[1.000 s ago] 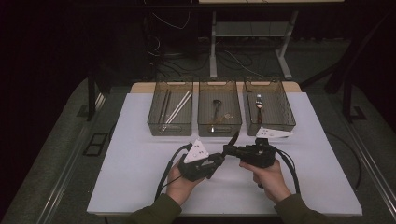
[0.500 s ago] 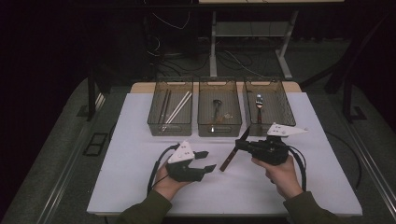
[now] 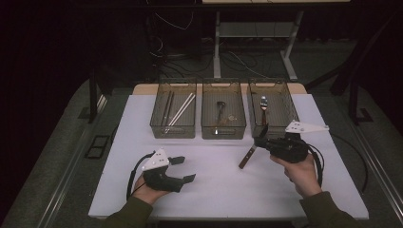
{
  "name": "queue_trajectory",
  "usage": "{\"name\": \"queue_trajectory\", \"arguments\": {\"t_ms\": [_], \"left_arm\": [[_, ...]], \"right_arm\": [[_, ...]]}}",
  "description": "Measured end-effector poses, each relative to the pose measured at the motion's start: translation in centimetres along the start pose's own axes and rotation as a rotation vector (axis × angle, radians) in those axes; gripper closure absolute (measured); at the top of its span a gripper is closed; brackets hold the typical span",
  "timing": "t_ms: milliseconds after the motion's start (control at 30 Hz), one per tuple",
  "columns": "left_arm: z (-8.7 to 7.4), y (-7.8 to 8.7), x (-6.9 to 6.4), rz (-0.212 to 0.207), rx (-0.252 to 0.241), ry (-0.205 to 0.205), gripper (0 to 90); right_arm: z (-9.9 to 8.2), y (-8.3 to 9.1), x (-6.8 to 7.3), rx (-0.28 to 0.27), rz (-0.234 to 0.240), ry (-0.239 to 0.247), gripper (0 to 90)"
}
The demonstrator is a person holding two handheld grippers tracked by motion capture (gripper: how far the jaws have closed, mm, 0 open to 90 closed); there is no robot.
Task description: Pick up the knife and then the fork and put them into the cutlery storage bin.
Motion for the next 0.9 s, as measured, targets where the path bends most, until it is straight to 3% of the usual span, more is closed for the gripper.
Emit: {"name": "queue_trajectory", "arguments": {"t_ms": [333,567,900], "left_arm": [[-0.9,-0.1,0.5,0.032,0.016,0.012,0.0],[-1.0,-0.2,0.4,0.028,0.029,0.0,0.0],[-1.0,-0.3,0.3,0.029,0.05,0.004,0.0]], "right_arm": [[1.9,3.1,-2.6,0.01,-0.087,0.009,89.4],[3.8,5.7,-4.4,-0.021,-0.136,-0.005,89.4],[8.0,8.2,-7.0,-0.037,-0.25,0.028,89.4]]}}
Point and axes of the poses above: each handheld gripper's, and its own axes: y roughly backward along the jaws, z roughly out of its top, x roughly to its left, the point moved 8 cm from there along -y, roughly forward along the jaws, and after that the axes turned 8 degrees about z, right-handed, at the moved point
